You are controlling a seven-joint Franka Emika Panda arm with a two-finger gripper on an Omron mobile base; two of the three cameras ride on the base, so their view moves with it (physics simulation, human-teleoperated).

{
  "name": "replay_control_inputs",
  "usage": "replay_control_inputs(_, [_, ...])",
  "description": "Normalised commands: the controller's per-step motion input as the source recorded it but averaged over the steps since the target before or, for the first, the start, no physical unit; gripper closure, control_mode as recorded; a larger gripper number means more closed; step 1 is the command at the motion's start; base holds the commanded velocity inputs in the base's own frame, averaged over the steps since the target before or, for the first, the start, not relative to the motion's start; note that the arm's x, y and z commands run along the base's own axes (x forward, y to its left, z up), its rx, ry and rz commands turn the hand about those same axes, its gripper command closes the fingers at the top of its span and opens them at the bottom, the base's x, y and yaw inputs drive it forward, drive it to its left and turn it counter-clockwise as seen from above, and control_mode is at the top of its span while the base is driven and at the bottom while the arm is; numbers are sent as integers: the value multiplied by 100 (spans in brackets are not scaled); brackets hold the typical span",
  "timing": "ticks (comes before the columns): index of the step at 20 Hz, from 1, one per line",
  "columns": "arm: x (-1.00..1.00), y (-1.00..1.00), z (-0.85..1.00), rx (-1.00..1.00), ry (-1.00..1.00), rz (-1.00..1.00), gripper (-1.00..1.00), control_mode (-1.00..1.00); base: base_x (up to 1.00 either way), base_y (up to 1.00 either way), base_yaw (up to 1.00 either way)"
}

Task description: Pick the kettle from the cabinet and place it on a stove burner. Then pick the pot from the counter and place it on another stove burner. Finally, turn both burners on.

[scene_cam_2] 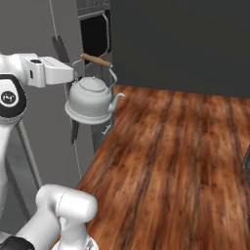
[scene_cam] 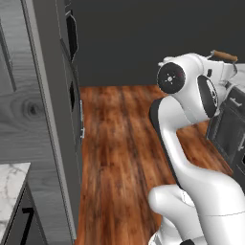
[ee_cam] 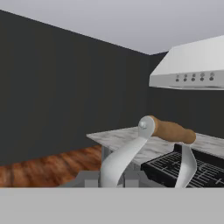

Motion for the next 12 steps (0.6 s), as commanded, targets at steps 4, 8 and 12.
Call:
replay_control_inputs(4, [0,0,0,0,0,0,100,100,-22,-1,-43])
replay_control_inputs(8, [0,0,0,0,0,0,100,100,-20,0,-43])
replay_control_inputs(12, [0,0,0,0,0,0,100,100,-16,0,-43])
